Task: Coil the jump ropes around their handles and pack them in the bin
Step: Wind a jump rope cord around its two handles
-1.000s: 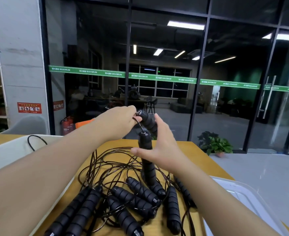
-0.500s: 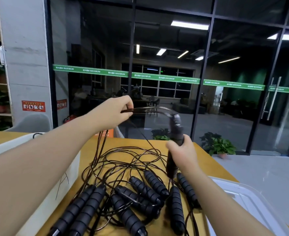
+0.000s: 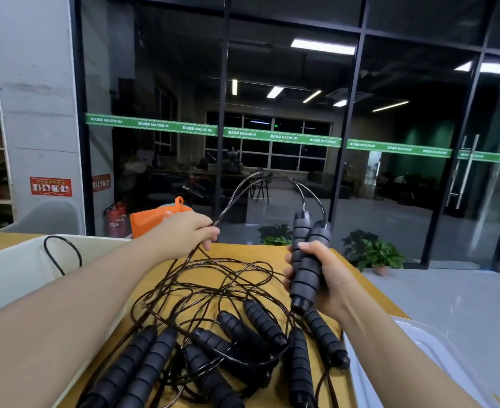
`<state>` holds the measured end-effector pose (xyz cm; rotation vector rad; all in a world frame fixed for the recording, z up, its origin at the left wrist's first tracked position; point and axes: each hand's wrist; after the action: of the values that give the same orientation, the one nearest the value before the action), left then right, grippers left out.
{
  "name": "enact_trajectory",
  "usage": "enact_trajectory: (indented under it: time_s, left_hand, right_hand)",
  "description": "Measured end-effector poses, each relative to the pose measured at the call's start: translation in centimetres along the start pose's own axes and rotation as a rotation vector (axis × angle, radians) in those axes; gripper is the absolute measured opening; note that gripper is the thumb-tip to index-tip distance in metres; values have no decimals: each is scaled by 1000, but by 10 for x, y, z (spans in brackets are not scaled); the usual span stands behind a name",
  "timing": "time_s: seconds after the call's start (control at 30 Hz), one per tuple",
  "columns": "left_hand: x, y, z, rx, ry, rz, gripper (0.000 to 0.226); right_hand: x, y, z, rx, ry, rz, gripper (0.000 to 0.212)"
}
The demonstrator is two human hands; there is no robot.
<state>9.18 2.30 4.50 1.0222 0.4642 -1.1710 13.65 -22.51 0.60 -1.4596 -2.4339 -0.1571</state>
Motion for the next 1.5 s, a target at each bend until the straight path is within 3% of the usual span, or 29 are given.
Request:
enact_trajectory:
  time_s: [0.17,0.37,0.5,0.57,0.67,0.77,0.87,0.93,1.03,1.17,1.3,1.4,1.5]
  left_hand:
    - [16,-2,22,45,-4,-108,28]
    - [30,-6,37,103,195,-249,24]
    - [30,-9,31,238,452,-251,17]
    - [27,-11,16,174,561,-299,20]
    - [21,-11,3,61,525,-279,27]
    - [17,-7,2,104,518,-224,21]
    - [18,-9,-2,104,458,-173,60]
    - [19,-9,-5,118,362,-72,65]
    - [17,-4,-3,171,327,5,58]
    - [13,4,1,118,195,58,62]
    - [12,6,1,101,283,228,23]
    - [21,1,-7,-32,112,164,18]
    - [39,-7,-18,-156,-10,-105,26]
  right_hand:
    - [31,-3,3,-36,-3,-243,19]
    - [53,0,3,-75,-39,-348,35]
    - [47,4,-5,-156,11,-207,39]
    - [34,3,-17,-210,83,-114,37]
    - [12,4,-30,-242,147,-18,25]
    - [-5,6,-36,-285,115,112,15]
    - [-15,5,-45,-363,155,205,15]
    - [-23,5,-46,-382,165,238,18]
    - [-31,6,-40,-381,92,286,16]
    - [-38,9,-33,-374,99,317,21]
    - [-47,9,-24,-334,108,322,21]
    - [-51,8,-22,-318,125,329,18]
    - [-54,8,-20,-316,147,334,13]
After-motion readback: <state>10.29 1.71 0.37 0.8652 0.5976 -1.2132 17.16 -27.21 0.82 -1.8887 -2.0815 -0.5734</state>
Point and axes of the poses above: each hand's wrist, its own y-axis towards the middle knuckle, its own x-axis out of the palm, z = x × y, and after that the axes turned 12 degrees about -y, right-handed
